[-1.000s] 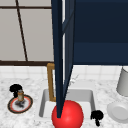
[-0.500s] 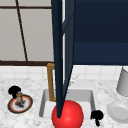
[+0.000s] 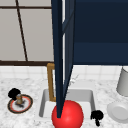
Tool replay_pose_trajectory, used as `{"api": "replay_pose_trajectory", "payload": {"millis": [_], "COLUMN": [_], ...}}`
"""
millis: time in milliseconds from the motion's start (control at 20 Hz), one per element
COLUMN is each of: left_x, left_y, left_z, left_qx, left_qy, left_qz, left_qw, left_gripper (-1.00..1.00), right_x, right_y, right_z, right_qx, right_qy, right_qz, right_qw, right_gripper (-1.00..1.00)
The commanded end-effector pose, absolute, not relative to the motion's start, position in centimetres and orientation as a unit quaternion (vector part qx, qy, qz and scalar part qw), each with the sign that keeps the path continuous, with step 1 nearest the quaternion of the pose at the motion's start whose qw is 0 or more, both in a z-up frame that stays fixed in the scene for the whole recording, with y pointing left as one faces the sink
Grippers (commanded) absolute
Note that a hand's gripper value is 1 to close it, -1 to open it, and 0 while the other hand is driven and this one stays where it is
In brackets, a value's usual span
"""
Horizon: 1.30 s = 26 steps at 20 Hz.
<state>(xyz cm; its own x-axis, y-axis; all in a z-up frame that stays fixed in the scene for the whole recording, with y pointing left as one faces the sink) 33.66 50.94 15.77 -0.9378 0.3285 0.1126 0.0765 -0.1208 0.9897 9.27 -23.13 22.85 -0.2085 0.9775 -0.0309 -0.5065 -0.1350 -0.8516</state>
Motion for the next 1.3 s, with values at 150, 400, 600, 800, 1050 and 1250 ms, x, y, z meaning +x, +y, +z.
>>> {"api": "replay_pose_trajectory", "payload": {"millis": [150, 400, 600, 800, 1050, 1250], "left_x": [35.4, 36.6, 36.8, 33.4, 33.0, 33.7], "left_y": [52.6, 53.4, 54.1, 54.4, 54.5, 54.6], "left_z": [10.1, 9.7, 9.6, 9.8, 12.1, 14.7], "left_qx": [0.127, 0.089, 0.080, 0.088, 0.085, 0.108], "left_qy": [0.661, 0.675, 0.676, 0.663, 0.660, 0.660], "left_qz": [0.736, 0.725, 0.723, 0.730, 0.730, 0.730], "left_qw": [0.073, 0.106, 0.119, 0.139, 0.157, 0.141], "left_gripper": [1.00, 1.00, 1.00, 1.00, -1.00, -1.00], "right_x": [9.3, 9.3, 9.3, 9.3, 9.3, 9.3], "right_y": [-23.1, -23.1, -23.1, -23.1, -23.1, -23.1], "right_z": [22.9, 22.9, 22.9, 22.9, 22.9, 22.9], "right_qx": [-0.318, -0.318, -0.318, -0.318, -0.318, -0.318], "right_qy": [-0.371, -0.371, -0.371, -0.371, -0.371, -0.371], "right_qz": [0.683, 0.683, 0.683, 0.683, 0.683, 0.683], "right_qw": [0.543, 0.543, 0.543, 0.543, 0.543, 0.543], "right_gripper": [0.00, 0.00, 0.00, 0.00, 0.00, 0.00]}}
